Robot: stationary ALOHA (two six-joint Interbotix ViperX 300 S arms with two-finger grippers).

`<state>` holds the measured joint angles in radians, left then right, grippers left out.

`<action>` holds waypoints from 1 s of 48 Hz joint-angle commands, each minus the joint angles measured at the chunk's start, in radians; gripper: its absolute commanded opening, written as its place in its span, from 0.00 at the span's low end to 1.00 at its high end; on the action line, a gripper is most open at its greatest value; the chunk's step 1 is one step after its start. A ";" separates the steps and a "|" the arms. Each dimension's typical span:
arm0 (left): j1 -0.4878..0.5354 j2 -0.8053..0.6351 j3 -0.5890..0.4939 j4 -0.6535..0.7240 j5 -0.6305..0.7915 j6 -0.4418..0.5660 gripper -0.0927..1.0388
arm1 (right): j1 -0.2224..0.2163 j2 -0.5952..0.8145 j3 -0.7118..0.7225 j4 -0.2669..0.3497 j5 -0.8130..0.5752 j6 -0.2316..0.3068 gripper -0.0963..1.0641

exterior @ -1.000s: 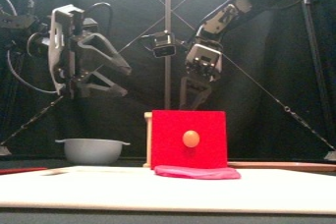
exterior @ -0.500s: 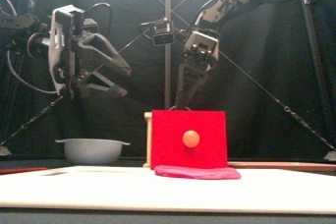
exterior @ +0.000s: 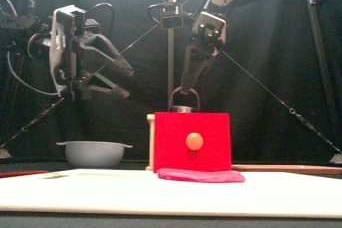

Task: Get the cutter from the drawer then cut the dough then place the extra dough in the bowl
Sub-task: Place the cutter on the board

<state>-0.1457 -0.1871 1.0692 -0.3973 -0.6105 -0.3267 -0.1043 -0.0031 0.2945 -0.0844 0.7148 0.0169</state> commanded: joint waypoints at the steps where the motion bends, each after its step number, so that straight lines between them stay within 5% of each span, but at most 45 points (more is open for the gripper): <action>1: -0.002 -0.006 -0.009 0.002 -0.008 0.003 0.81 | -0.002 -0.072 -0.034 0.000 0.017 0.002 0.58; 17: -0.003 -0.005 -0.009 0.002 -0.008 0.002 0.81 | 0.008 -0.184 -0.041 0.014 0.095 0.005 0.58; 48: -0.003 -0.005 -0.011 -0.012 -0.008 0.000 0.81 | 0.184 -0.331 0.195 0.236 0.009 0.028 0.58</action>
<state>-0.1473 -0.1871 1.0692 -0.4080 -0.6105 -0.3283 0.0629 -0.3068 0.4740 0.1319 0.7578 0.0430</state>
